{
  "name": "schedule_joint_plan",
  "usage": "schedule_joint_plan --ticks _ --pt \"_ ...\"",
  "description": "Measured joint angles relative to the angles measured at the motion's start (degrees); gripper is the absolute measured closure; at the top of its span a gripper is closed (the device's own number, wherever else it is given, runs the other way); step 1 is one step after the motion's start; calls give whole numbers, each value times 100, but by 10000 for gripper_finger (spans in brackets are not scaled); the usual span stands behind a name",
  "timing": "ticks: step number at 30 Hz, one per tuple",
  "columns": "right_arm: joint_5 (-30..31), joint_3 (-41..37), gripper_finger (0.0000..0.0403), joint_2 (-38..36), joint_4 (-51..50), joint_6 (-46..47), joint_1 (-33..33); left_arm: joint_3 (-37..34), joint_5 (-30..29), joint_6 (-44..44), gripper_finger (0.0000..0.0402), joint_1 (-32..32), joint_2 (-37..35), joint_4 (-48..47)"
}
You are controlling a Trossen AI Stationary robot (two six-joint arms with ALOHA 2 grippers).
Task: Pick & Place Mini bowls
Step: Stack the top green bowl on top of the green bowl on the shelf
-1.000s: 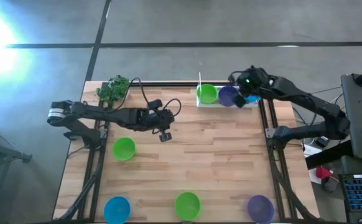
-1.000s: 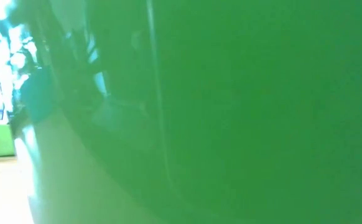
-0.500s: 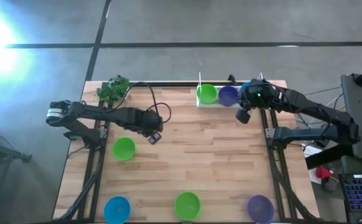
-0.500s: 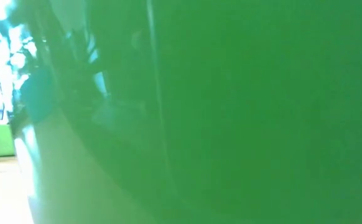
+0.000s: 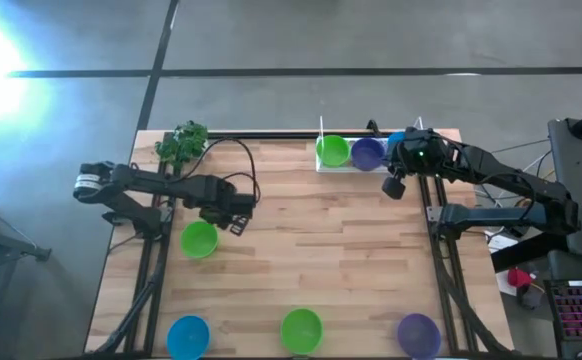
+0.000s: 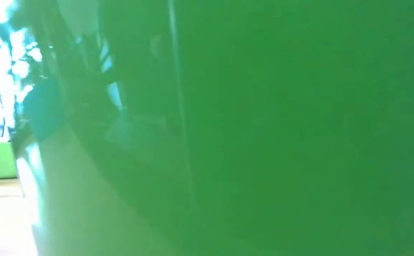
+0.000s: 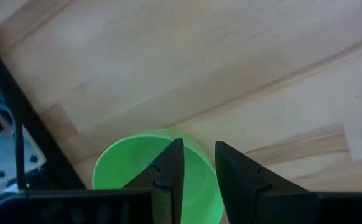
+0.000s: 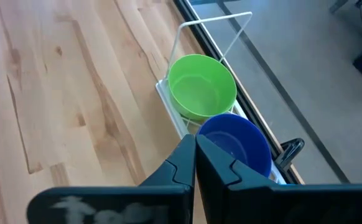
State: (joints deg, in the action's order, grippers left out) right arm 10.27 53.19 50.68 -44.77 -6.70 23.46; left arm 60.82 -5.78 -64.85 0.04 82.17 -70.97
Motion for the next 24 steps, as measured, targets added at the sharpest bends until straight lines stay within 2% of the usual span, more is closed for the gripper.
schedule_joint_plan --ticks 7,14,24 --pt "1 0 394 0 4 -2 2 -476 286 -541 317 -104 0 34" --pt "1 0 394 0 11 0 2 -699 633 -620 316 -204 2 451" --pt "5 0 394 0 15 0 2 -914 629 -747 317 -255 2 997"
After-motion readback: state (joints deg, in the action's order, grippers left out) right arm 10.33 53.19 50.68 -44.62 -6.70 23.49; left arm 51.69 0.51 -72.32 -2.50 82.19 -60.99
